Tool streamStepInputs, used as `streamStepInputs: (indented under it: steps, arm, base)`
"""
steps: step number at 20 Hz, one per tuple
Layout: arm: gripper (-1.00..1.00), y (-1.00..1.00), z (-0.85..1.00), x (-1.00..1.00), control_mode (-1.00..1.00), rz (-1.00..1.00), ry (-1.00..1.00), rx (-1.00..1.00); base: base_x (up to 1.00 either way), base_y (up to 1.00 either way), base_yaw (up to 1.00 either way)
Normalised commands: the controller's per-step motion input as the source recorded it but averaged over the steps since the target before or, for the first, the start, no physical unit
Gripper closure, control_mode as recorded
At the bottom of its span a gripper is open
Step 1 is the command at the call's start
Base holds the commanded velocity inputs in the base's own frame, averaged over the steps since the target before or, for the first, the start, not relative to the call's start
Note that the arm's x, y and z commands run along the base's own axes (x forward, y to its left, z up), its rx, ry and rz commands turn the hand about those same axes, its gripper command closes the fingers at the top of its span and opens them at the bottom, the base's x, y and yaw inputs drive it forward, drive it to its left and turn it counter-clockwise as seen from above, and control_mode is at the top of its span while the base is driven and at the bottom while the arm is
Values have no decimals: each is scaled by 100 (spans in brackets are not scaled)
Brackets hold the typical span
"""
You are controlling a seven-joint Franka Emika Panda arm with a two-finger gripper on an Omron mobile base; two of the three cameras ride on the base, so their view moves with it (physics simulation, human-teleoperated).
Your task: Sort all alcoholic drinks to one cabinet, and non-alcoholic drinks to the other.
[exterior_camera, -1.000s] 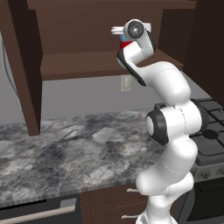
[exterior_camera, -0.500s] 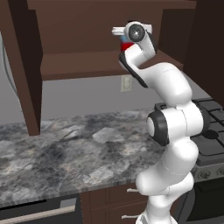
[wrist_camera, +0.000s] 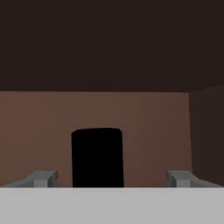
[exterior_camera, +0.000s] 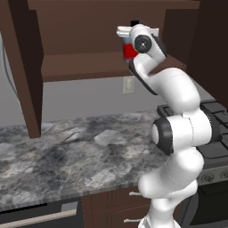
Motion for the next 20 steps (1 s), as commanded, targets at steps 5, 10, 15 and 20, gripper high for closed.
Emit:
streamStepInputs:
  steps: [5,10,15,20]
  arm:
    - [-100,2,15,-54,-100,0,-5,0]
    - [-100,1,26,-61,-100,0,-3,0]
    - [-100,0,27,-71,-100,0,0,0]
    - [-100,0,14,-67,-100,0,5,0]
  base:
    - [0,0,0]
    - [0,0,0]
    - [0,0,0]
    - [0,0,0]
